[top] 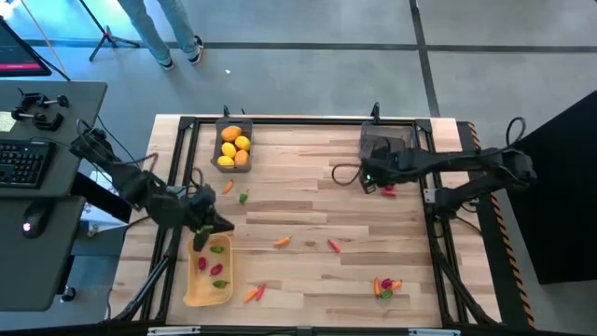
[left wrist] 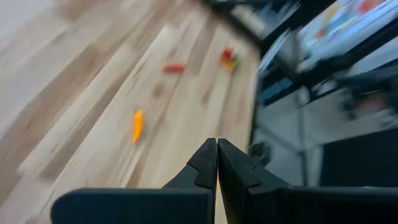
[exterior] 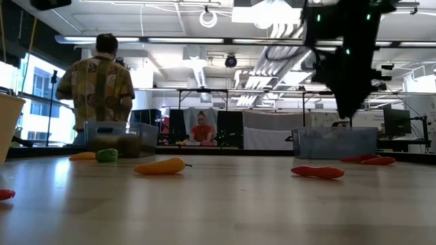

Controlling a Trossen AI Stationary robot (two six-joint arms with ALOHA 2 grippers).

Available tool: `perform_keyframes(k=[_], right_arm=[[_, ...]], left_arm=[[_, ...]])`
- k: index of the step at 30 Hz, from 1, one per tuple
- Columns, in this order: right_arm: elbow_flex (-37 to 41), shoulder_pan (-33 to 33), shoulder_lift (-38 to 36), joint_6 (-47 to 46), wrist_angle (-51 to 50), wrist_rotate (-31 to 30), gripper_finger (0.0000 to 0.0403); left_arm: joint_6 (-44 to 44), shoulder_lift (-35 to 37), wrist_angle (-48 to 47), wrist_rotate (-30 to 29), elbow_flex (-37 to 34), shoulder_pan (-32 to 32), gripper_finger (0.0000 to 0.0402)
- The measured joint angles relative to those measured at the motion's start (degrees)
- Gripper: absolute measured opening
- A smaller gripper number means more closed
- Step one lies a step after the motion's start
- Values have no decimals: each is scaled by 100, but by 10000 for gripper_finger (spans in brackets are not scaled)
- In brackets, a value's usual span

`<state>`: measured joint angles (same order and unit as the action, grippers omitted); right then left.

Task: Sort produce into baskets
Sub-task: Put the top red bell pepper into the yellow bin

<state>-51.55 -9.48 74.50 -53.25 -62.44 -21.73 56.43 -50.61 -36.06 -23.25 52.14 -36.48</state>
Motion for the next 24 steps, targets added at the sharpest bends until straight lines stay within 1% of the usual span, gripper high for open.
perform_keyframes(k=[3,5,8,10,12,15,21,24], right_arm=[[478,-678,34,130,99,465,139],[830,-1002,35,282,413,764,160],[1273,-1274,8,533,1063,1336,174],[1465,-1363,8,595,1364,1547,176],[1564,-1397,8,704,1479,1435,176],[1605,-1399,8,841,1533,1077,177],[1607,-1411,102,1026,1624,1041,177],[1607,-1416,305,1049,1657,1151,176]], left_arm=[[-312,157,534,-15,0,30,0],[-557,192,838,-23,4,-15,0],[-883,182,1060,-129,4,-74,0],[-991,170,1063,-183,4,-75,0],[-1011,162,1055,-253,4,-75,0],[-1058,166,1050,-458,4,-73,0],[-1113,164,1057,-654,4,-67,0],[-1169,164,1081,-894,4,-67,0]])
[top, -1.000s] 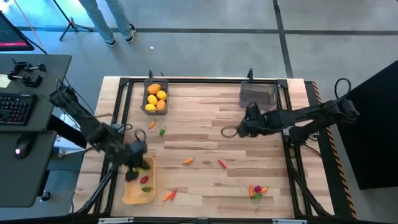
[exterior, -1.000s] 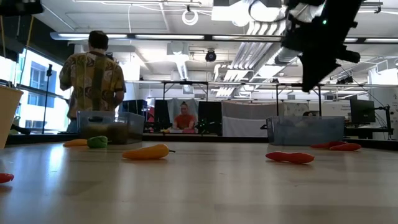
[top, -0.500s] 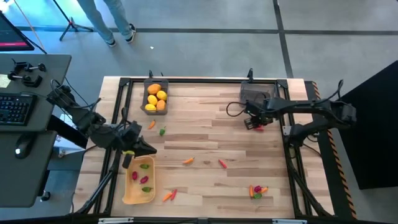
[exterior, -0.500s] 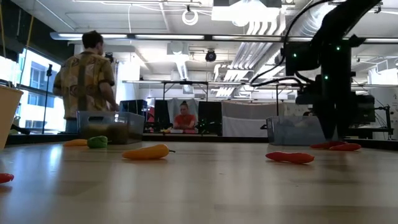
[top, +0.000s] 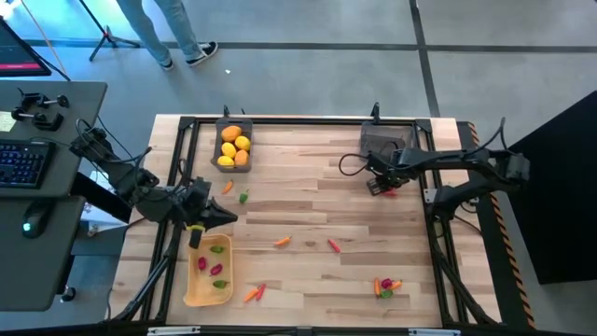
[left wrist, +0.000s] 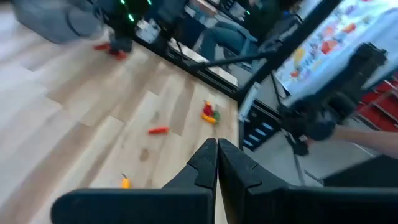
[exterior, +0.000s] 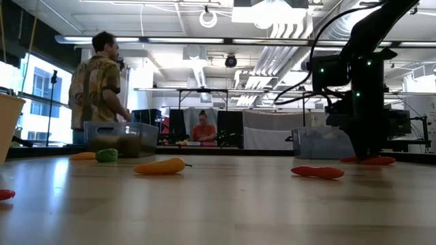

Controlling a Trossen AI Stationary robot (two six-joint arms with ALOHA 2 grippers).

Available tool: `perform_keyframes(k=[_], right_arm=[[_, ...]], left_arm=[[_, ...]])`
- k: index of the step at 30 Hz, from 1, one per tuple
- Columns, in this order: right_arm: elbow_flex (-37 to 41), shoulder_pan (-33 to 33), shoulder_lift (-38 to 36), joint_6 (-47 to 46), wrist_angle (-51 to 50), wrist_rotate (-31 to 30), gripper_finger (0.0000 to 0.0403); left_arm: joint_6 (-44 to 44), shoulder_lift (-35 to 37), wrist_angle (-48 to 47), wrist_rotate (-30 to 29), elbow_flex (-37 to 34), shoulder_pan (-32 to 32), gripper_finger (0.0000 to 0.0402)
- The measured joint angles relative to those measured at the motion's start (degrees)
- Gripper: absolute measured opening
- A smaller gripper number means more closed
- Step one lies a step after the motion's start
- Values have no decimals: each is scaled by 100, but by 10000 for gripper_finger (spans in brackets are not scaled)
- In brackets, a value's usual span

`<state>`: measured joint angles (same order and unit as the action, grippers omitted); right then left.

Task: Sort produce into baskets
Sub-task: Put the top red bell pepper into the yellow bin

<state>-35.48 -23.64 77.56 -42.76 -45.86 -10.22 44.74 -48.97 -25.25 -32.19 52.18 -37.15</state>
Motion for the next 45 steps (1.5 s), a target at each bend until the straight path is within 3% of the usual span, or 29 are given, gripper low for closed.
perform_keyframes(k=[6,9,12,16,20,24,28,32,37,45], right_arm=[[-13,25,280,24,200,313,149],[-28,44,223,36,197,333,86],[-194,117,-9,37,202,420,20],[-595,430,-441,-100,707,365,28],[-854,1094,-732,-329,2605,267,10],[-859,1910,-499,-620,4762,172,10],[-872,2778,201,-813,6047,12,5],[-1467,3537,1303,-675,6409,-170,5],[-2957,3984,2929,-44,6408,-172,6],[-5581,3897,5079,524,6419,362,7]], left_arm=[[-295,-69,307,-523,0,4,0],[-427,-116,345,-749,0,4,0],[-451,-186,355,-1341,0,64,0],[-376,-241,462,-1891,-2,454,0],[-254,-294,595,-1741,-2,1135,0],[-570,-341,568,-1324,-2,1762,0],[-912,-343,552,-1202,-2,2116,0],[-1096,-343,548,-1084,-2,2224,0],[-1252,-343,544,-679,-2,2225,0],[-1349,-343,544,-524,-2,2223,0]])
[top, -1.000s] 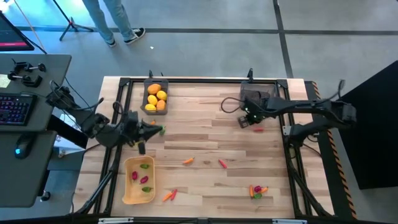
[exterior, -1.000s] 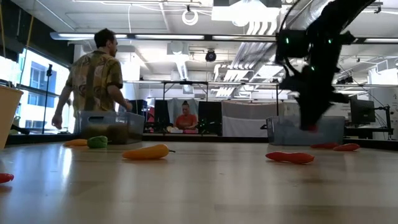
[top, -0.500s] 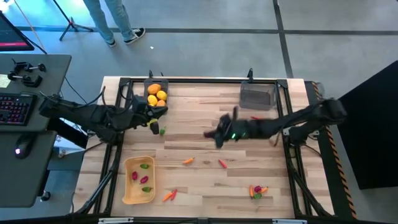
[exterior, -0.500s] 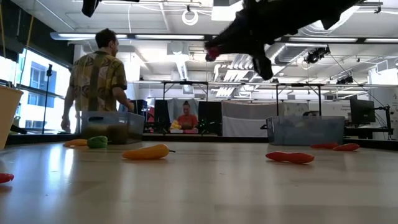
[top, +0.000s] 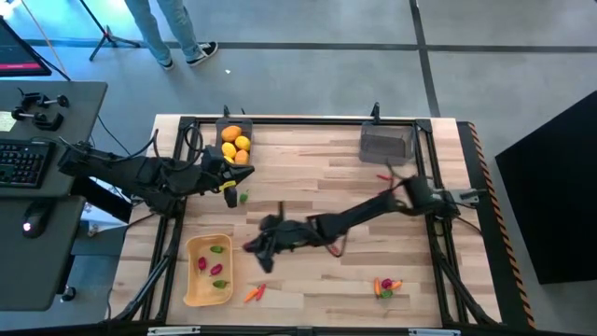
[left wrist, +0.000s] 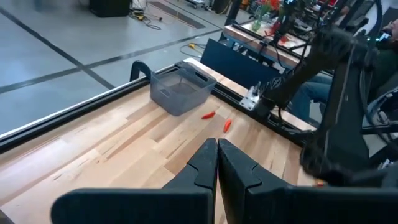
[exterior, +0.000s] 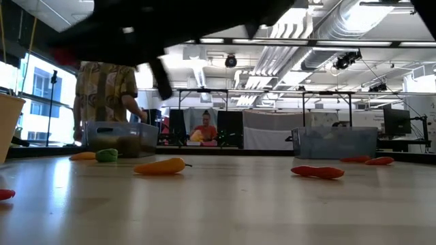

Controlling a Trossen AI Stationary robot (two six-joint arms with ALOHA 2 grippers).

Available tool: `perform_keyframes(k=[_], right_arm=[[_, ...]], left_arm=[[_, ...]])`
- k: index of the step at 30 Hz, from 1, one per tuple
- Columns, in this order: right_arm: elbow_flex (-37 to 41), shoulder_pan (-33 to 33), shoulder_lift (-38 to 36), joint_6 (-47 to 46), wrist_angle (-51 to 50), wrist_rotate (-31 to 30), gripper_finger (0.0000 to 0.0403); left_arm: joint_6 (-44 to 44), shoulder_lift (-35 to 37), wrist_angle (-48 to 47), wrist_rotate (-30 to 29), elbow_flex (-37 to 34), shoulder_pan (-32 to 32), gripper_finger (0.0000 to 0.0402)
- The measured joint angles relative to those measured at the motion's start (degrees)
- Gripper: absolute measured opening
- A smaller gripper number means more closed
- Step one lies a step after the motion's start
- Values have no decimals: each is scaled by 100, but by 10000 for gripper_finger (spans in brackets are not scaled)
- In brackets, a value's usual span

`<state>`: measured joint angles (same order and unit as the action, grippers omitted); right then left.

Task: Sort produce into baskets
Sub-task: Put the top red bell pepper into the yellow bin

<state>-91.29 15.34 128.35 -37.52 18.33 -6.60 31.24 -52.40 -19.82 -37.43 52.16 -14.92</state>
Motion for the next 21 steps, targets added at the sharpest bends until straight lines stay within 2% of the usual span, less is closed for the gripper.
perform_keyframes(k=[7,13,17,21], right_arm=[[-1815,-114,1283,299,-4,658,7],[-3184,-121,2169,307,-13,773,15],[-3847,-123,2584,307,-529,755,52],[-4175,-152,2661,338,-1082,709,127]], left_arm=[[1,0,-6,145,0,0,0],[4,0,-8,144,0,0,0],[17,0,-9,145,0,0,0],[138,0,-15,146,0,0,0]])
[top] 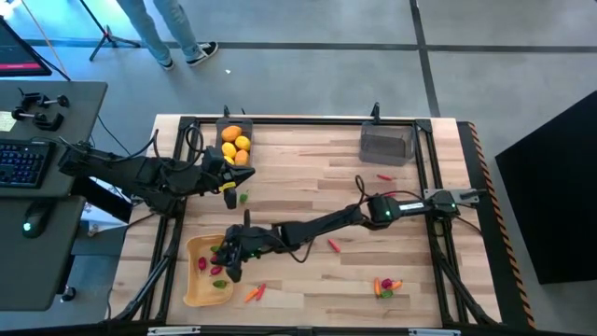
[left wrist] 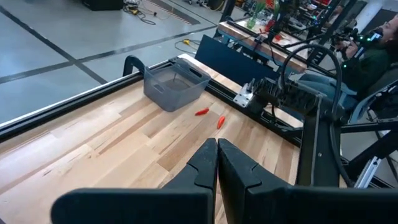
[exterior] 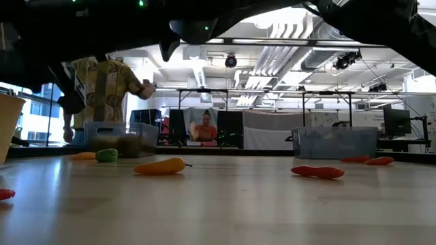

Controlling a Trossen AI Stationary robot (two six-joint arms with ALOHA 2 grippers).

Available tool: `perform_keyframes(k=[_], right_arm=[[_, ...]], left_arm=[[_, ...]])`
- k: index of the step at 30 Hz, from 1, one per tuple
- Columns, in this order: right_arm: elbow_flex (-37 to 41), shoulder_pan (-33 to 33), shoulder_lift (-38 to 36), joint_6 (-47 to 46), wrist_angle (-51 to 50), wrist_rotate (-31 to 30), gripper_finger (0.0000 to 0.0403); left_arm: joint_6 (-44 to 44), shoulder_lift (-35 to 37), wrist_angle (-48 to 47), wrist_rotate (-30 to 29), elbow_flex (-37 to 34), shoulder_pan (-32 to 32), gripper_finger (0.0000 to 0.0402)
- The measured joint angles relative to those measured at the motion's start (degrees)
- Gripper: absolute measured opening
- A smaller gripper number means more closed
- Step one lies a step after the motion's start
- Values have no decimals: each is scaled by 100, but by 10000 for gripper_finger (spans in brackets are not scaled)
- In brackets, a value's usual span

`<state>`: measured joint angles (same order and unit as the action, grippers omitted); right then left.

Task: Sort produce into baskets
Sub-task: Put the top red bell pepper into the yellow bin, then put the red bell pepper into the yellow bin

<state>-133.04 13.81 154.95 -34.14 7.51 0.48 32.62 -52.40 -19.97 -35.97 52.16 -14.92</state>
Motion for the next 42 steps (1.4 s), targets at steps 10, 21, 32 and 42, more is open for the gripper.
perform_keyframes(k=[10,21,32,42], right_arm=[[-128,-282,-515,1345,-1859,852,248],[-126,-442,-1464,3617,-5611,565,227],[-108,-200,-1684,4360,-8317,1198,202],[2607,-255,-3769,3389,-7390,594,193]], left_arm=[[37,3,29,127,-2,-1,0],[29,15,61,70,-2,-2,0],[17,15,67,-65,-2,-2,0],[15,15,63,-99,-2,-2,0]])
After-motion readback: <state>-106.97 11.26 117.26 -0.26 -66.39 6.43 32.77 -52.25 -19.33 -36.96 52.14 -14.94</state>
